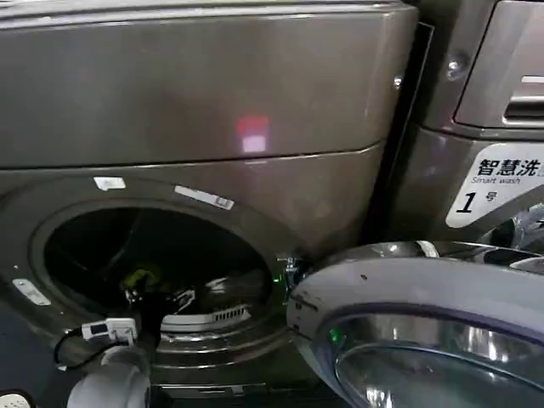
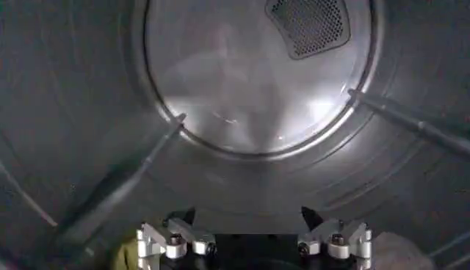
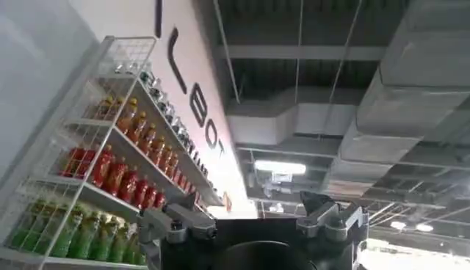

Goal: Grasp the clothes from the dryer.

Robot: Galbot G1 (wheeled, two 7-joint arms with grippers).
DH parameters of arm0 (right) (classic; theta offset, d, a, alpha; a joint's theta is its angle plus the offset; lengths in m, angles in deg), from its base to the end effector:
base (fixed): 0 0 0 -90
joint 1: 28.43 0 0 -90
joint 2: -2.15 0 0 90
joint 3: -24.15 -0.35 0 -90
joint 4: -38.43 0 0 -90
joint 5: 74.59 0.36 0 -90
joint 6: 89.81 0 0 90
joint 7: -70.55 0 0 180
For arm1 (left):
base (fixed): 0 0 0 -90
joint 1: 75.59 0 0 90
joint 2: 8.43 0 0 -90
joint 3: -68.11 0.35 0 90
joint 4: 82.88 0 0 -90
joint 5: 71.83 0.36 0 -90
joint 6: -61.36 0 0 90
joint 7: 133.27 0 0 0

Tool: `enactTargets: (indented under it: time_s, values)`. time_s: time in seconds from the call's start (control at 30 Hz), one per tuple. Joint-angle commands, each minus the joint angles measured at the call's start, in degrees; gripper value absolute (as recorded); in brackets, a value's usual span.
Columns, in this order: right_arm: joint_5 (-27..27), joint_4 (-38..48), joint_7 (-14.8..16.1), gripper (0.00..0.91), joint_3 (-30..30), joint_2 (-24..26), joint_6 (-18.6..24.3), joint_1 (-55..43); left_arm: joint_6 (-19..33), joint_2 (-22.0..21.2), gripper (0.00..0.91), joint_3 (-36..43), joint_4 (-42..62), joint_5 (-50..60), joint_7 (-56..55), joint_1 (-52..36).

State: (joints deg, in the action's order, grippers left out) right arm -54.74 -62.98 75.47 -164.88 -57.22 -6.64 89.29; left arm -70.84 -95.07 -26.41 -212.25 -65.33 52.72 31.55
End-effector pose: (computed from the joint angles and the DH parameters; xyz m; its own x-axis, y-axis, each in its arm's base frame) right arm -0.0780 -0.4419 -0.0294 -0.2500 0.7956 -0.5518 0.9663 0.1685 -0.1948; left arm 0.2297 0.0290 -0.1966 -0.9376 -0.0538 0.3434 -0.0026 0.9890 0.1478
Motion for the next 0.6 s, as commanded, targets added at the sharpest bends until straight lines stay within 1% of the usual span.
enactTargets:
  time_s: [0.03, 0.1, 0.17, 0.2, 0.23, 0.27, 0.3, 0.33, 0.37, 0.47, 0.6]
  values:
    - [-0.1, -0.5, 0.7, 0.907, 0.9, -0.5, 0.3, -0.5, 0.2, 0.9, 0.907, 0.2, 5.9, 23.3, 18.9, -6.2]
    - [-0.1, -0.8, 0.7, 0.907, 1.2, -0.8, 0.3, -0.6, 1.9, 1.2, 0.907, 0.4, 7.0, 30.1, 24.1, -7.6]
    - [-0.1, -0.9, 0.8, 0.907, 1.4, -1.0, 0.3, -0.7, 3.3, 2.4, 0.907, 0.4, 8.1, 37.3, 31.8, -9.9]
    - [-0.1, -0.9, 0.8, 0.907, 1.5, -1.0, 0.3, -0.6, 4.3, 2.6, 0.907, 0.4, 8.5, 39.3, 34.3, -10.7]
    - [-0.1, -0.9, 0.8, 0.907, 1.5, -1.1, 0.4, -0.5, 6.8, 3.1, 0.907, 0.2, 9.4, 44.2, 37.7, -11.9]
    - [-0.1, -0.9, 0.8, 0.907, 1.4, -1.1, 0.5, -0.4, 7.1, 3.4, 0.907, 0.1, 9.7, 46.9, 40.1, -12.3]
    - [-0.1, -0.8, 0.8, 0.907, 1.4, -1.1, 0.5, -0.2, 10.0, 3.9, 0.907, -0.2, 10.1, 50.3, 43.0, -13.0]
    - [-0.1, -0.7, 0.8, 0.907, 1.3, -1.2, 0.6, -0.1, 13.7, 4.3, 0.907, -0.6, 10.9, 53.9, 45.9, -14.0]
    - [-0.1, -0.7, 0.8, 0.907, 1.2, -1.2, 0.7, -0.1, 17.9, 4.4, 0.907, -1.0, 11.3, 58.2, 51.0, -14.9]
    - [-0.1, -0.8, 0.9, 0.907, 1.1, -1.5, 0.8, 0.1, 24.4, 4.7, 0.907, -2.0, 11.9, 61.4, 59.6, -16.7]
    - [-0.1, -0.7, 0.9, 0.907, 1.0, -1.7, 1.0, 0.4, 34.1, 5.0, 0.907, -2.4, 12.5, 66.7, 64.9, -18.9]
